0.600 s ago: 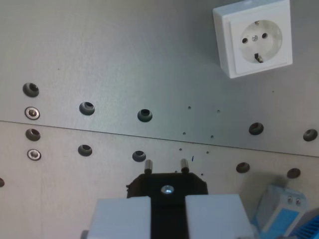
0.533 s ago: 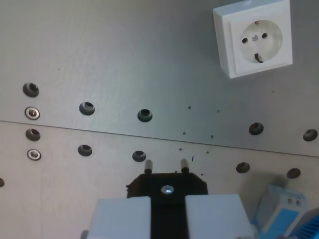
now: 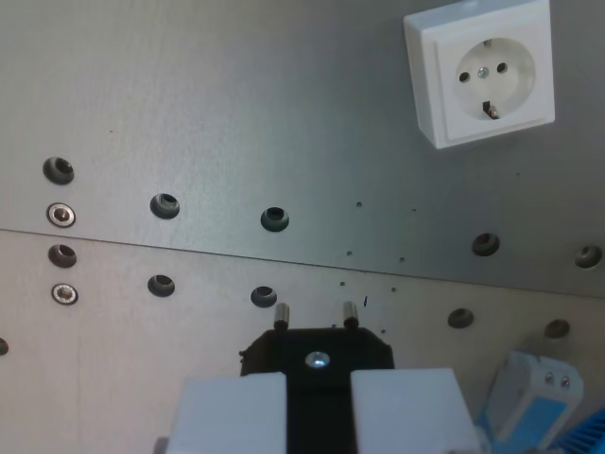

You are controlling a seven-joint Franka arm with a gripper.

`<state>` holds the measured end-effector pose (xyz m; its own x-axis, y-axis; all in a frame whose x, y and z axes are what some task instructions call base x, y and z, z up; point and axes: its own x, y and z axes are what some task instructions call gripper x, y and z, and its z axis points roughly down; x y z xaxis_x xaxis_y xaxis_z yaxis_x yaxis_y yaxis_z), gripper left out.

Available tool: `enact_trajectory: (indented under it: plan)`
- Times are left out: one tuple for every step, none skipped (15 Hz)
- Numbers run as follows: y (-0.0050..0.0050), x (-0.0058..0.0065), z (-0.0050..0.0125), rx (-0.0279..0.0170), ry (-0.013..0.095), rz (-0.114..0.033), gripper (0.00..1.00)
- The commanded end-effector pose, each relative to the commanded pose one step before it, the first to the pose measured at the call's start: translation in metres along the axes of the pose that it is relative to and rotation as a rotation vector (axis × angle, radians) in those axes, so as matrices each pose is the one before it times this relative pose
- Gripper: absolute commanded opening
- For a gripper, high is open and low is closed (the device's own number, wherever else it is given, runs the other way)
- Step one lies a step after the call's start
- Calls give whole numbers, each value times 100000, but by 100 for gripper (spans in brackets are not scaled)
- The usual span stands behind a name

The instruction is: Move above the white socket

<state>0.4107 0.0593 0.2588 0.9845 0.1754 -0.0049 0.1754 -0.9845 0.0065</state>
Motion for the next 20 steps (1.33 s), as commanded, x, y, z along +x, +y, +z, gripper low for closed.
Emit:
enact_trajectory:
  plan:
    - [120, 39, 142, 37, 137, -1099, 0]
    - [50, 14, 81, 14, 88, -375, 0]
    - [63, 18, 100, 49, 78, -366, 0]
    - [78, 23, 120, 7, 187, -376, 0]
    - [93, 29, 140, 11, 239, -398, 0]
    - [109, 35, 162, 7, 286, -358, 0]
    - [104, 36, 151, -36, 284, -407, 0]
    - [118, 40, 171, -24, 182, -520, 0]
    - [132, 43, 188, -28, 231, -553, 0]
    - [146, 44, 201, -12, 303, -524, 0]
    - [157, 45, 217, 88, 156, -669, 0]
    - [165, 46, 233, -21, 87, -350, 0]
    - [197, 51, 297, -108, -81, -684, 0]
    - [189, 44, 300, -23, -13, -663, 0]
    - [202, 43, 322, -85, -44, -353, 0]
    - [214, 41, 343, -129, -90, -729, 0]
    - [184, 31, 302, -68, 141, -832, 0]
    - [184, 30, 309, -192, 192, -157, 0]
    - [182, 24, 309, -171, 28, -845, 0]
    - [178, 19, 305, -200, -65, -522, 0]
